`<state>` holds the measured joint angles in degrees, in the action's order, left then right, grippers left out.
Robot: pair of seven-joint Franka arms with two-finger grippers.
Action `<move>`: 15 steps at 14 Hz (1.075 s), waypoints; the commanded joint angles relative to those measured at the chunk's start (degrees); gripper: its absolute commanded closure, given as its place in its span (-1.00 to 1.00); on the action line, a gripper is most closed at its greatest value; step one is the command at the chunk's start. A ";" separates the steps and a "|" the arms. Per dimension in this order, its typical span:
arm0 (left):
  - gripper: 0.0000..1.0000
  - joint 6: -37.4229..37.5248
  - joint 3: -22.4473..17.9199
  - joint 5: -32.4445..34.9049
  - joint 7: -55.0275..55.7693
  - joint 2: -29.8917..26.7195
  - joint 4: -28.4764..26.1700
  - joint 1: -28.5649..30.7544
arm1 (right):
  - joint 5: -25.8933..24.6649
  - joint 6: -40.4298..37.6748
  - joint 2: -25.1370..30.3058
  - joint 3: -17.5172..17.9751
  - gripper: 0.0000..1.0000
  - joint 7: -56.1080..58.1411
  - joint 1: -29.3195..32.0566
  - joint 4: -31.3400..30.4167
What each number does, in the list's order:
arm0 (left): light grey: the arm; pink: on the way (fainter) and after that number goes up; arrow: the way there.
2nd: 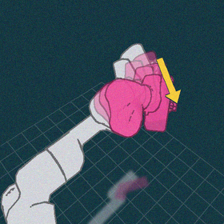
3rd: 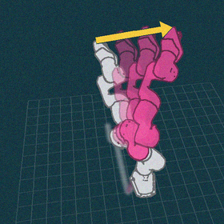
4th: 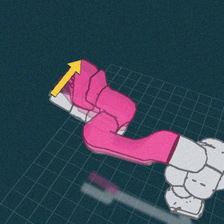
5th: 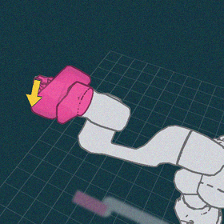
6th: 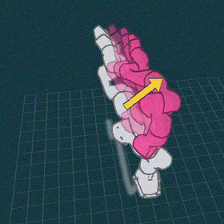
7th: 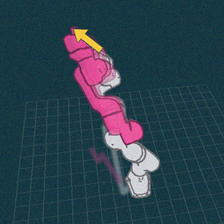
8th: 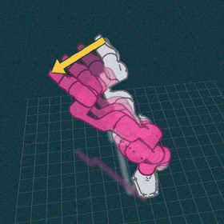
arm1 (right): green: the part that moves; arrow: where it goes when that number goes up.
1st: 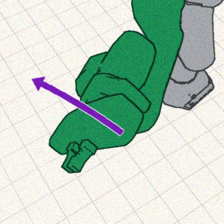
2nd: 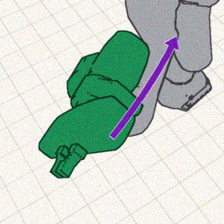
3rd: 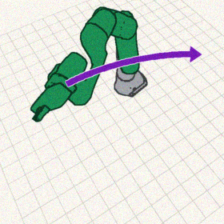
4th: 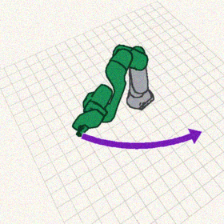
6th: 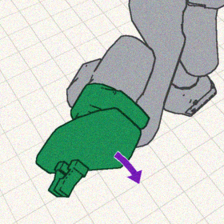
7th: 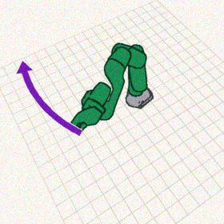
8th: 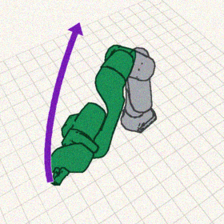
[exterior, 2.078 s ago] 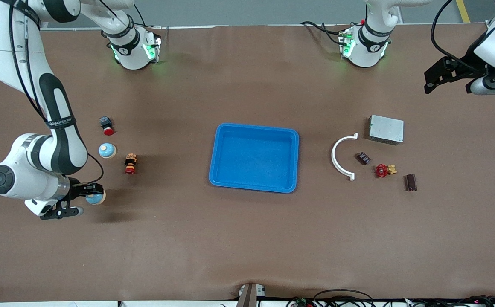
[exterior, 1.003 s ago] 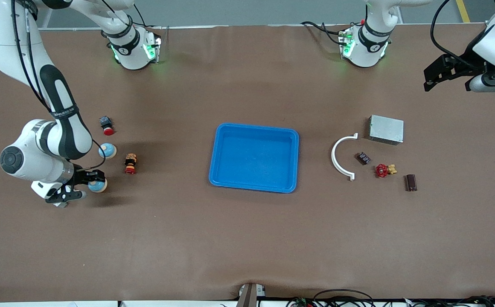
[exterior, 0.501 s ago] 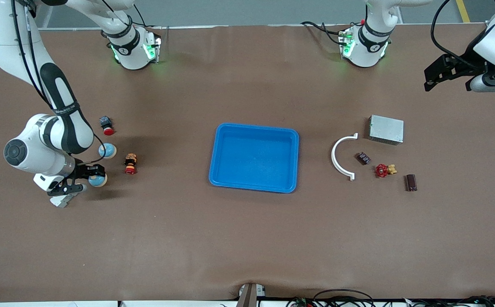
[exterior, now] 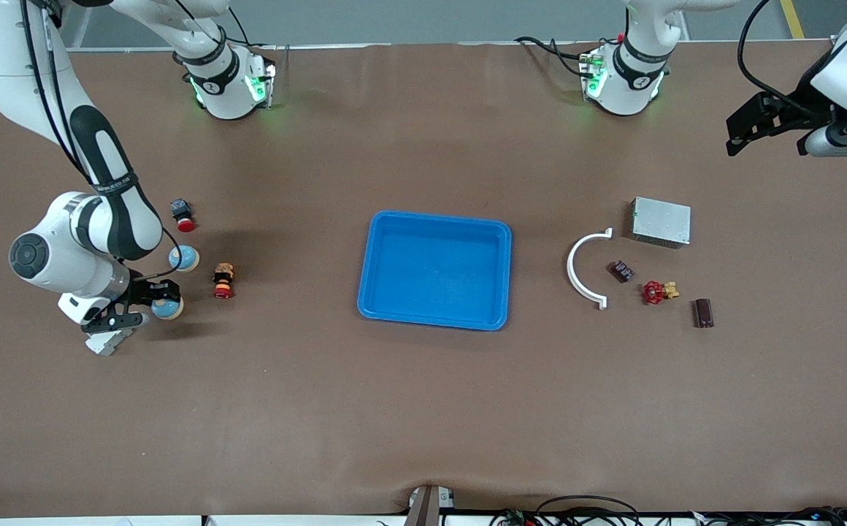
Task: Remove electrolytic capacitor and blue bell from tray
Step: 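Lower the bell beside the first bell and open the right gripper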
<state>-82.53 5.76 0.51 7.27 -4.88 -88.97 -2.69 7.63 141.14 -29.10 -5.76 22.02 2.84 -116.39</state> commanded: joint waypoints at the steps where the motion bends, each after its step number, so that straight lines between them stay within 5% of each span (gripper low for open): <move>1: -1.00 -0.17 -0.04 -0.95 -1.21 -1.53 -0.95 0.32 | 0.81 0.36 1.67 1.01 -1.00 1.18 1.73 -1.91; 10: -1.00 0.00 -0.04 -0.95 -1.21 -1.53 -0.95 0.32 | 0.81 -1.39 3.86 1.19 -1.00 0.56 1.03 -1.21; 15: -1.00 0.00 -0.04 -0.95 -1.21 -1.53 -0.95 0.41 | 0.64 -14.20 5.19 1.19 -1.00 -2.77 -0.11 7.47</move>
<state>-82.55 5.76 0.51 7.27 -4.93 -88.97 -2.69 7.64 132.13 -24.82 -4.81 21.02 3.12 -112.36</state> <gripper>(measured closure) 0.000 0.000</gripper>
